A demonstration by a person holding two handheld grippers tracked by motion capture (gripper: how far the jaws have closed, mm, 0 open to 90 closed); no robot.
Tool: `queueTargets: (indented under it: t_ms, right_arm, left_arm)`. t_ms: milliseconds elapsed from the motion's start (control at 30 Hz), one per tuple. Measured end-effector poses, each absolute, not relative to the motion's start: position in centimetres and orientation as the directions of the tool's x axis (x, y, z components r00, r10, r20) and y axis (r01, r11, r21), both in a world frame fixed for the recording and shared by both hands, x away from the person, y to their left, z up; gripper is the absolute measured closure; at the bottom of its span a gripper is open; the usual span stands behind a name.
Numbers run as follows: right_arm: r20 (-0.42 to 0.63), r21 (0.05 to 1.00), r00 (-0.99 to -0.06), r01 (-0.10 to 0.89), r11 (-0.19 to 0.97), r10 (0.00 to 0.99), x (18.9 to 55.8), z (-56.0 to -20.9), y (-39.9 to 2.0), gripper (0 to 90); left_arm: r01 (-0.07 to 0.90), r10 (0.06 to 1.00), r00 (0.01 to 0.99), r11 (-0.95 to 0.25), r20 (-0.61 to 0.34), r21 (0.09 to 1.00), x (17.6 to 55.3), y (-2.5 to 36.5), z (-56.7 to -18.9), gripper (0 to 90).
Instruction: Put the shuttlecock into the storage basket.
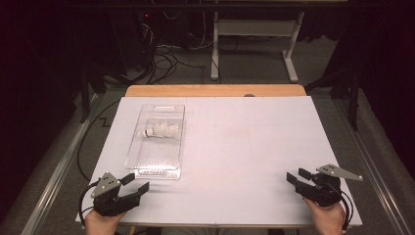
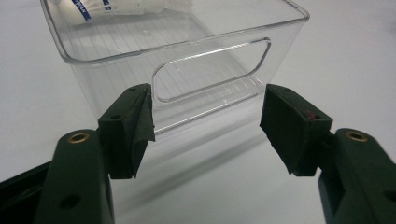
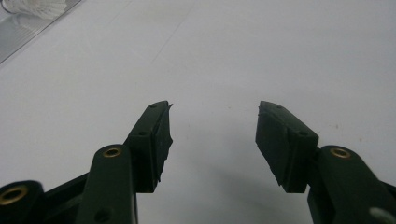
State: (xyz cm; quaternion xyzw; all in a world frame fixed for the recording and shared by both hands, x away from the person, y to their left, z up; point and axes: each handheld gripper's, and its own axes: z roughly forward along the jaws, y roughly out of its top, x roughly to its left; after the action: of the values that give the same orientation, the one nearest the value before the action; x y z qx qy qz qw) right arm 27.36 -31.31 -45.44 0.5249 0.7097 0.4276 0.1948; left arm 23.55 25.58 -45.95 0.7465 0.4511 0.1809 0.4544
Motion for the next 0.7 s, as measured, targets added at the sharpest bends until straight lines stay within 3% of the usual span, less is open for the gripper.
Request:
queueTargets:
  t_ms: [700]
  right_arm:
    - [0.182, 0.83, -0.357, 0.556, 0.052, 0.916, 26.6, -45.7, -32.4, 42.3]
  left_arm:
    - [0.51, 0.84, 0.525, -0.176, -0.142, 0.842, 23.7, 25.6, -45.9, 35.3]
